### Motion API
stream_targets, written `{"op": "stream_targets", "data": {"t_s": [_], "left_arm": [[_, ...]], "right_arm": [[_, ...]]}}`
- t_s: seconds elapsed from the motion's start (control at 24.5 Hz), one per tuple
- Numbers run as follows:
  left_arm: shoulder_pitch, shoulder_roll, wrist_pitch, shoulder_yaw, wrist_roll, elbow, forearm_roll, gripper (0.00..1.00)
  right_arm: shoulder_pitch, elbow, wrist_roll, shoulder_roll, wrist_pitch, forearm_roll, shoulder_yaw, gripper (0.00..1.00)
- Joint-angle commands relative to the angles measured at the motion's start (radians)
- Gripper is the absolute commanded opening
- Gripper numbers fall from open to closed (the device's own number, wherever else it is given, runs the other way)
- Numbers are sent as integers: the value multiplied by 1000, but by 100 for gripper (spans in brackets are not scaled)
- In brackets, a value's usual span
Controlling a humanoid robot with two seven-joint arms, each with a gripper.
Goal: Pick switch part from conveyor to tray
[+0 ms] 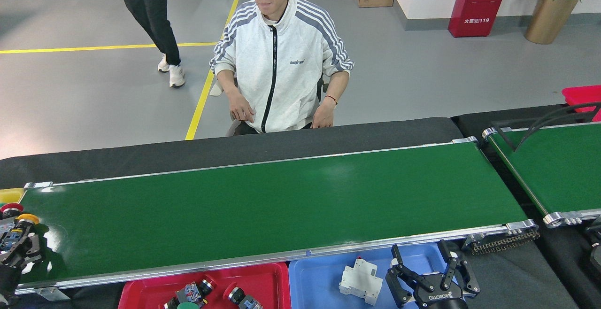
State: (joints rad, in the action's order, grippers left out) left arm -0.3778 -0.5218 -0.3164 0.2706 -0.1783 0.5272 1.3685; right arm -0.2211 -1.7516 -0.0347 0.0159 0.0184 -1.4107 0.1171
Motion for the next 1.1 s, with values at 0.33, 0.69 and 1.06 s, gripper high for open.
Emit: {"op": "stream_targets", "data": {"t_s": [0.33, 0.69, 1.06], "left_arm": [[270, 5, -178, 2, -9, 378, -120, 5], [557, 157, -352, -145, 40, 976, -118, 10], [571, 227, -352, -372, 45, 1082, 3, 41]], "right_arm": [[-3, -14, -1, 4, 3, -1, -4, 99], [0, -14, 1, -5, 11, 2, -86, 99], [-1, -14, -1, -5, 9, 4, -169, 99]]}}
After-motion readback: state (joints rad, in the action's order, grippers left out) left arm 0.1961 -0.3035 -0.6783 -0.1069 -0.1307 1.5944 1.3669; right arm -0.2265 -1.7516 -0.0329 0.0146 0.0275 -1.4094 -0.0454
